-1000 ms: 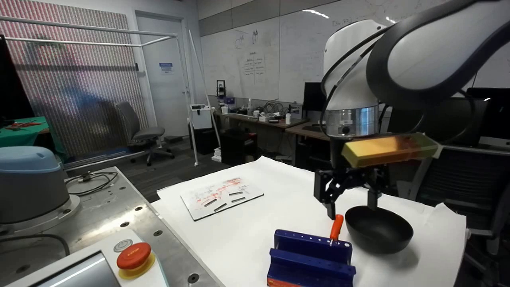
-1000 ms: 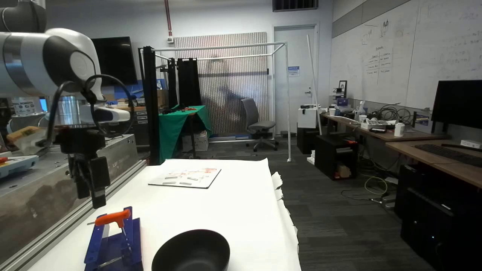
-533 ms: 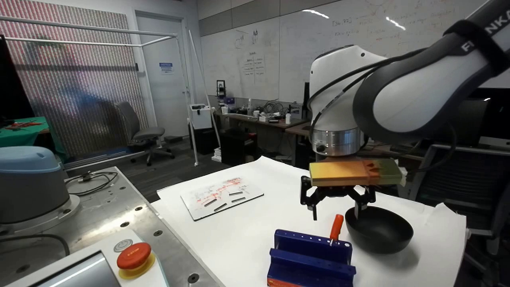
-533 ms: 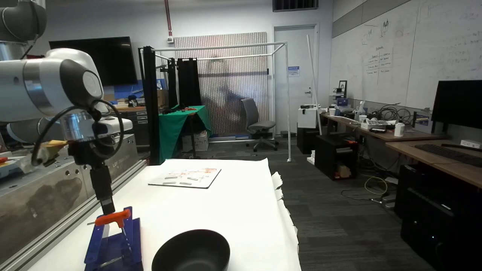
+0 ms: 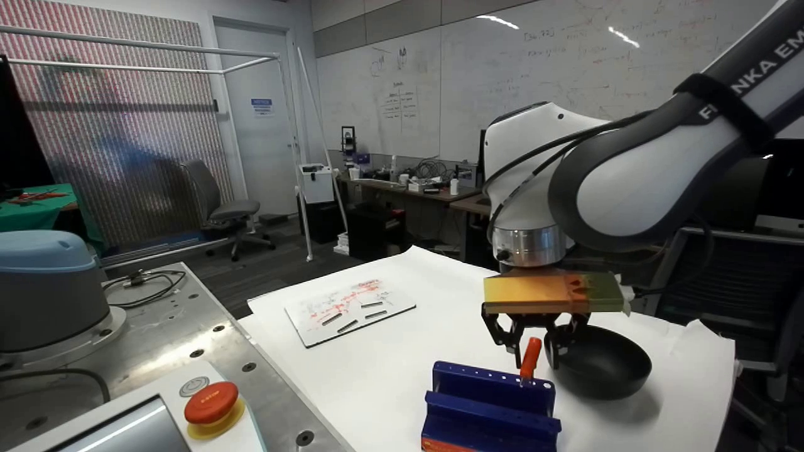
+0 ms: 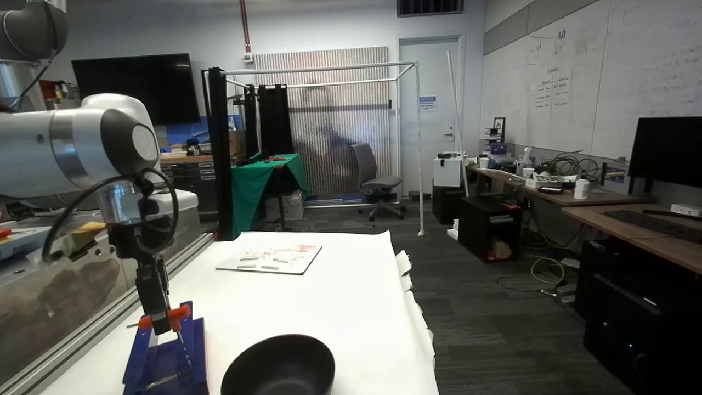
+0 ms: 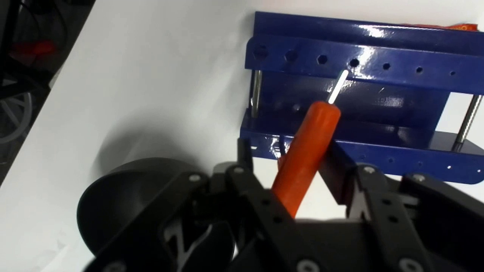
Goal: Put the wrench in the bowl
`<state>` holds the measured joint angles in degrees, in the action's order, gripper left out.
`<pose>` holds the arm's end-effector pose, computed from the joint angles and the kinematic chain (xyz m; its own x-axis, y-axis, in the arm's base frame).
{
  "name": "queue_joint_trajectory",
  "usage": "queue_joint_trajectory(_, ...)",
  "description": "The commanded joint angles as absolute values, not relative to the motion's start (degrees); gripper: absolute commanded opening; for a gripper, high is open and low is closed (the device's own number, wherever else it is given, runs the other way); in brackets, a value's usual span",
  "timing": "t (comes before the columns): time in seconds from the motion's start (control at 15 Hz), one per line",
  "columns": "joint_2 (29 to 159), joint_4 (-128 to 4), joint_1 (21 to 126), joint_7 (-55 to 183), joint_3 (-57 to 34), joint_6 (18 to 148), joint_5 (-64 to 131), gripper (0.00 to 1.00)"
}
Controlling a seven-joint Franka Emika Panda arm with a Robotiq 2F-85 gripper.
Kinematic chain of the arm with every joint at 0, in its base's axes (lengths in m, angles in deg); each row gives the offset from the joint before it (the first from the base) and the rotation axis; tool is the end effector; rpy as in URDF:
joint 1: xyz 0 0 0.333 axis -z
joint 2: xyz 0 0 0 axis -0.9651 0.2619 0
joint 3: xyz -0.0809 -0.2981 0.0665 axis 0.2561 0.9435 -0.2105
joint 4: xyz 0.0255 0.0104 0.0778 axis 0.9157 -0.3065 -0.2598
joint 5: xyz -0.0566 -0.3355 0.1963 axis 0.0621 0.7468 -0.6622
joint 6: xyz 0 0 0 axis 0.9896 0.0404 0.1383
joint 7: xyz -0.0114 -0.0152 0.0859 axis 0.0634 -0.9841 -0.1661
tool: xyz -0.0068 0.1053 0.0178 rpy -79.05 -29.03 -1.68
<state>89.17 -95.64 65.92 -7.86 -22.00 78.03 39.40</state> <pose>0.5167 0.1392 0.2809 0.5739 -0.8179 0.0421 -0.8124 -0.5621 0.1550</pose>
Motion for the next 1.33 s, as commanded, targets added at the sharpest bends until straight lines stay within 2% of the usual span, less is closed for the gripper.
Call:
queue_joint_trajectory(0.0, 89.63, -94.36, 63.95, -11.39, -20.76, 77.75, 41.81, 0.2)
queue_joint_trajectory(0.13, 89.21, -94.55, 62.86, -13.35, -20.38, 77.48, 46.45, 0.04)
queue_joint_trajectory(0.2, 88.76, -94.68, 62.33, -14.58, -20.33, 77.08, 48.61, 0.03)
queue_joint_trajectory(0.33, 87.11, -95.1, 61.6, -14.44, -21.02, 75.63, 50.57, 0.07)
queue_joint_trajectory(0.93, 71.15, -97.95, 62.18, 1.4, -25.34, 68.09, 41.14, 0.08)
queue_joint_trajectory(1.27, 72.05, -95.62, 66.89, -0.35, -23.6, 57.61, 41.9, 0.08)
